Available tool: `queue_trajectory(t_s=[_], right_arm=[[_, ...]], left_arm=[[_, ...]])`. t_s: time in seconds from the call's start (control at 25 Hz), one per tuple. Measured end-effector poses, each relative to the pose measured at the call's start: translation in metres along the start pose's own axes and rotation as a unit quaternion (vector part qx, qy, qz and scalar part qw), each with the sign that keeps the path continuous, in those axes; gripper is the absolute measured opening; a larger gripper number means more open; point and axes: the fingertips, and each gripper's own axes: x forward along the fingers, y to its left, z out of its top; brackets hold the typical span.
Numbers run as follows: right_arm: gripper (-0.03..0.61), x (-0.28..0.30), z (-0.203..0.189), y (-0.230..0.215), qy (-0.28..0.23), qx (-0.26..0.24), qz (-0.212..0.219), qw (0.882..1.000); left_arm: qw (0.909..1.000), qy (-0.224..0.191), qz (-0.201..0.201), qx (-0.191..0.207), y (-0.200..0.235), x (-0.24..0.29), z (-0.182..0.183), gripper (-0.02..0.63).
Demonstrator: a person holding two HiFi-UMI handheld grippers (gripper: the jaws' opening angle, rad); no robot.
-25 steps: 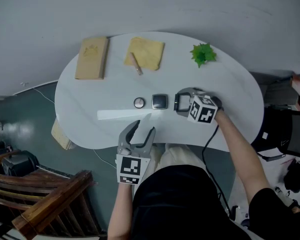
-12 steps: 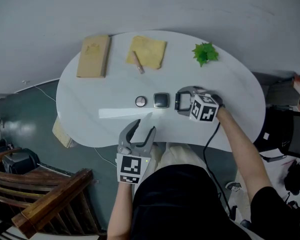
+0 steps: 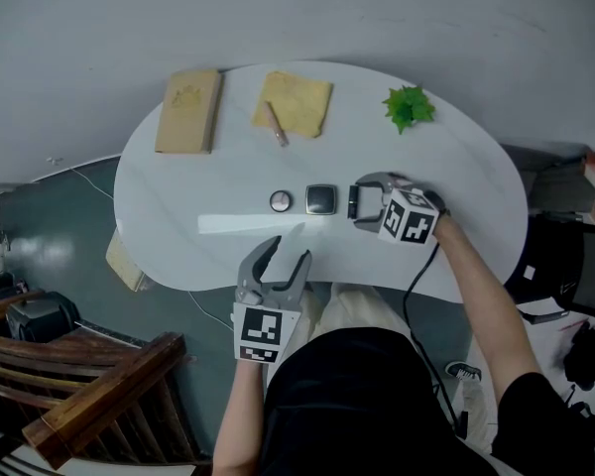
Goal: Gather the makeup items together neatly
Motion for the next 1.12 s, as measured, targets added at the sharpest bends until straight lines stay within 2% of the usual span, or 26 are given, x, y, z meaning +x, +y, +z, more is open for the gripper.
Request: queue_trajectory(t_s=[0.16, 0.36, 0.64, 0.8, 0.92, 1.0, 1.08, 1.12], right_arm=[[0.331, -0.01, 0.005, 0.0, -0.017, 0.013, -0.01, 1.0], [0.33, -0.027, 0.016, -0.004, -0.052, 0.053, -0.033, 0.997], [0.328, -0.057, 0.038, -0.007, -0.102, 0.117, -0.084, 0.984], [0.325, -0.071, 0.054, -0.009, -0.124, 0.164, -0.127, 0.97], [0.319, -0.078, 0.062, -0.014, -0.128, 0.206, -0.17, 0.955], [0.295, -0.084, 0.068, -0.016, -0.136, 0.236, -0.198, 0.942], [0.238, -0.089, 0.076, -0.015, -0.146, 0.263, -0.216, 0.929], [0.238, -0.091, 0.08, -0.014, -0.152, 0.274, -0.222, 0.923]], left_arm=[[1.0, 0.001, 0.002, -0.001, 0.0, 0.0, -0.001, 0.206], [1.0, -0.002, -0.001, -0.002, 0.005, 0.004, 0.003, 0.206], [0.9996, -0.011, -0.016, -0.018, 0.022, 0.019, 0.009, 0.21], [0.9991, -0.01, -0.015, -0.039, 0.041, 0.035, 0.014, 0.213], [0.9988, -0.003, -0.001, -0.05, 0.061, 0.05, 0.015, 0.232], [0.9982, -0.001, 0.0, -0.06, 0.071, 0.058, 0.015, 0.232], [0.9975, 0.001, -0.002, -0.07, 0.082, 0.067, 0.016, 0.232], [0.9971, 0.002, -0.004, -0.076, 0.088, 0.072, 0.016, 0.232]])
